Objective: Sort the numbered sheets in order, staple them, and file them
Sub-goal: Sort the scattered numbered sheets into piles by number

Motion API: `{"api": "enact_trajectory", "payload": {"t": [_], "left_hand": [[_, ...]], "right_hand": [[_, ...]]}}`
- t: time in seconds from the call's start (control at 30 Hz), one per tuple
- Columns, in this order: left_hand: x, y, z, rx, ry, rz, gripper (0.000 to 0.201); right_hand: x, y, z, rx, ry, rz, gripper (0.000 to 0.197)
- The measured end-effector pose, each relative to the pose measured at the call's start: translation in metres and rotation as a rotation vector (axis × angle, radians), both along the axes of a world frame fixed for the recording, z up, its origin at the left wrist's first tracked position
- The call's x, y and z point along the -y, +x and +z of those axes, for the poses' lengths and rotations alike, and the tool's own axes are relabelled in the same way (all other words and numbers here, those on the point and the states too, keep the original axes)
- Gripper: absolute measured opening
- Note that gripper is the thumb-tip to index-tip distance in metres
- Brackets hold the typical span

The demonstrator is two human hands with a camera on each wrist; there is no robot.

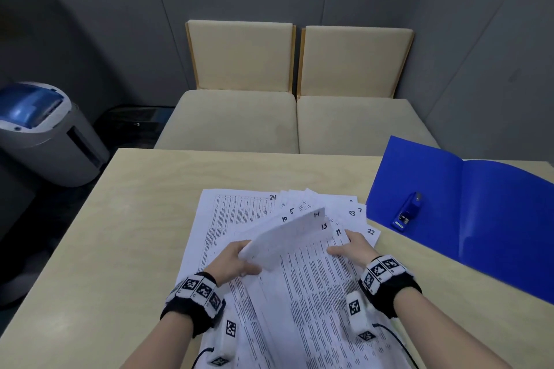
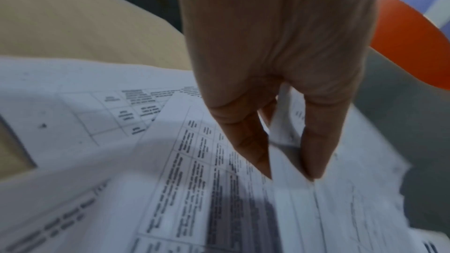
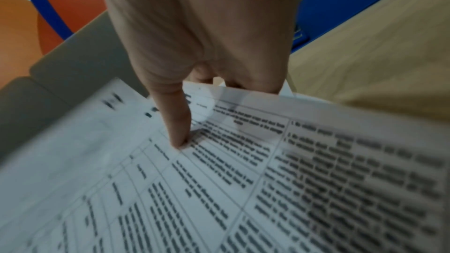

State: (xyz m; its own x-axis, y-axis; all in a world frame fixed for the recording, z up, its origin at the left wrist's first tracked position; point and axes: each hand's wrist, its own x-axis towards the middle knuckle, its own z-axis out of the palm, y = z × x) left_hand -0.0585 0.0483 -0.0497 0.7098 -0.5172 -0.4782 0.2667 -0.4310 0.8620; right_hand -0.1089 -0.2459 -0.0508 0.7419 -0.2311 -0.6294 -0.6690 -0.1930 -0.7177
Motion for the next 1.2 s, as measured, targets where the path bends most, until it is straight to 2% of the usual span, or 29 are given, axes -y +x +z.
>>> {"api": "enact_trajectory", "payload": {"t": [0.07,0.17,0.2,0.3,0.37,0.4,0.43,0.5,0.57,0.63,0.73,0.83,0.9,1.0,1.07,1.13,1.2], "left_hand": [[0.001,0.001,0.002,-0.111,-0.110,0.191,0.045],[0.006,-0.003,-0.004,-0.282,-0.308,0.519,0.050],[0.007,-0.005,-0.008,-0.342,-0.340,0.582,0.055],[0.005,-0.020,-0.021,-0.382,-0.173,0.552,0.095],[0.002,-0.028,-0.031,-0.283,-0.059,0.474,0.106],[0.001,-0.031,-0.032,-0.224,-0.018,0.445,0.107],[0.002,-0.036,-0.022,-0.148,0.029,0.430,0.101],[-0.003,-0.039,-0.015,-0.003,0.135,0.512,0.073],[-0.014,-0.037,-0.011,0.050,0.169,0.539,0.061],[-0.034,-0.033,-0.004,0.038,0.138,0.516,0.058],[-0.076,-0.012,0.000,0.037,0.171,0.545,0.047],[-0.144,0.029,-0.034,0.074,0.249,0.544,0.047],[-0.179,0.051,-0.042,0.113,0.373,0.560,0.040],[-0.199,0.057,-0.002,0.215,0.583,0.642,0.024],[-0.212,0.061,0.005,0.234,0.681,0.607,0.019],[-0.224,0.068,-0.002,0.221,0.726,0.604,0.019],[-0.232,0.074,-0.007,0.190,0.775,0.625,0.028]], "right_hand": [[0.002,-0.001,0.003,0.021,0.025,-0.002,0.046],[-0.002,0.000,0.005,0.065,0.028,-0.066,0.045],[-0.005,0.002,0.004,0.083,0.039,-0.093,0.044],[-0.019,0.005,0.003,0.070,0.074,-0.170,0.044],[-0.031,0.006,0.004,0.058,0.113,-0.154,0.034],[-0.037,0.006,0.004,0.049,0.136,-0.140,0.036],[-0.044,0.005,0.004,0.041,0.165,-0.145,0.047],[-0.058,0.006,0.003,0.028,0.174,-0.138,0.077],[-0.073,0.007,0.005,0.034,0.133,-0.121,0.088],[-0.087,0.009,0.002,0.061,0.110,-0.090,0.082],[-0.113,0.010,0.000,0.096,0.045,0.006,0.059],[-0.141,0.010,-0.004,0.128,-0.068,0.147,0.048],[-0.156,0.009,-0.006,0.144,-0.176,0.214,0.044],[-0.167,0.007,-0.012,0.133,-0.233,0.201,0.042],[-0.170,0.007,-0.013,0.141,-0.278,0.216,0.043],[-0.172,0.006,-0.015,0.142,-0.318,0.227,0.044],[-0.174,0.005,-0.015,0.139,-0.336,0.218,0.045]]}}
